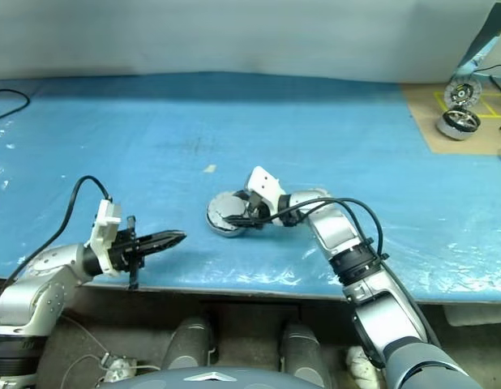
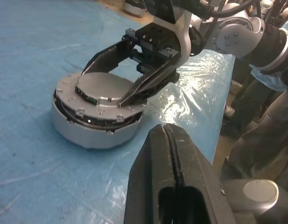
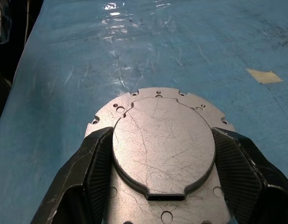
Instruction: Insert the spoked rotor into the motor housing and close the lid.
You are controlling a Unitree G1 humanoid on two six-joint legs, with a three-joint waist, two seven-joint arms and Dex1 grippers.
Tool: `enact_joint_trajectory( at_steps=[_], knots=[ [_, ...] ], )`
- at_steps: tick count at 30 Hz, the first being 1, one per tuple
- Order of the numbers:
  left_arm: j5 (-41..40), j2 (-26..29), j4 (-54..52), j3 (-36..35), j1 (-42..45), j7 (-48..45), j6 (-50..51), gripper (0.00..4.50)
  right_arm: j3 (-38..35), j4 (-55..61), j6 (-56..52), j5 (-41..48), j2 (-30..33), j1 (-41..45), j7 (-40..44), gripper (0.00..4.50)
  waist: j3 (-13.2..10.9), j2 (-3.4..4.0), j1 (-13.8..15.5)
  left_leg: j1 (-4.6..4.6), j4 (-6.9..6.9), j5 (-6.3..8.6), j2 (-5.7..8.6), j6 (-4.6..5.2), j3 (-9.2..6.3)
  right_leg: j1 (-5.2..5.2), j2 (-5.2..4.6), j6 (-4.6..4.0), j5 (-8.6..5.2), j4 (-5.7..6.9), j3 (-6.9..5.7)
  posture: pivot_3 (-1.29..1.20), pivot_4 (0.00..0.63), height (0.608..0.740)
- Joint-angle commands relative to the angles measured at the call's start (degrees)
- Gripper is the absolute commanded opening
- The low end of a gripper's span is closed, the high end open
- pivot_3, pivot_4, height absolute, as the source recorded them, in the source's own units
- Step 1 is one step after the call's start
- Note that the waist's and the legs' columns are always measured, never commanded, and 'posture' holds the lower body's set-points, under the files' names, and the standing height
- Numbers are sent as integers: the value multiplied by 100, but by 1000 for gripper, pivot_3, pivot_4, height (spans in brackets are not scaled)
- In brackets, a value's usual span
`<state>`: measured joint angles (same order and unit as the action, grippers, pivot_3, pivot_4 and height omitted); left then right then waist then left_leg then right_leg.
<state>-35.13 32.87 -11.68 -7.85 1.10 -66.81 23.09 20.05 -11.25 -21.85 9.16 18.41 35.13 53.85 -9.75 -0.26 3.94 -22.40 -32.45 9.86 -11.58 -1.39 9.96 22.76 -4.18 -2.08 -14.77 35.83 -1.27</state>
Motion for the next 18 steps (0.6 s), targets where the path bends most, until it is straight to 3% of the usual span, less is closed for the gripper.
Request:
enact_joint_trajectory(
  at_steps=[1, 9, 15, 18],
  knots=[
    [-37, -114, -204, 197, 214, 219, 53, 0, -225, 268, -117, 132, -75, 107, -56, 2944, 0, 0, 0, 0, 0, 0, 0, 0, 0, 0, 0, 0, 0, 0, 0, 0, 150, 740],
    [111, -226, 1, 485, 424, 385, -42, 0, -247, 146, -283, 86, -231, 176, -63, 2944, 0, 0, -7, 0, -2, 0, 0, 0, 0, 1, 0, 0, 0, 4, 1, 0, 150, 740],
    [-538, -253, 178, 74, 424, 532, 490, 0, -181, -230, -205, -135, -440, 186, -317, 2944, 0, 0, -15, 7, -4, 0, -4, 0, 0, -2, 4, 0, 0, 11, 1, 0, 150, 740],
    [-419, -4, 153, -19, 59, 251, 291, 0, -96, -299, -98, -235, -474, 186, -329, 2944, 0, 0, -21, 20, -8, 0, -4, -1, 1, -11, 4, -1, -1, 17, 4, 0, 150, 740]
  ],
)
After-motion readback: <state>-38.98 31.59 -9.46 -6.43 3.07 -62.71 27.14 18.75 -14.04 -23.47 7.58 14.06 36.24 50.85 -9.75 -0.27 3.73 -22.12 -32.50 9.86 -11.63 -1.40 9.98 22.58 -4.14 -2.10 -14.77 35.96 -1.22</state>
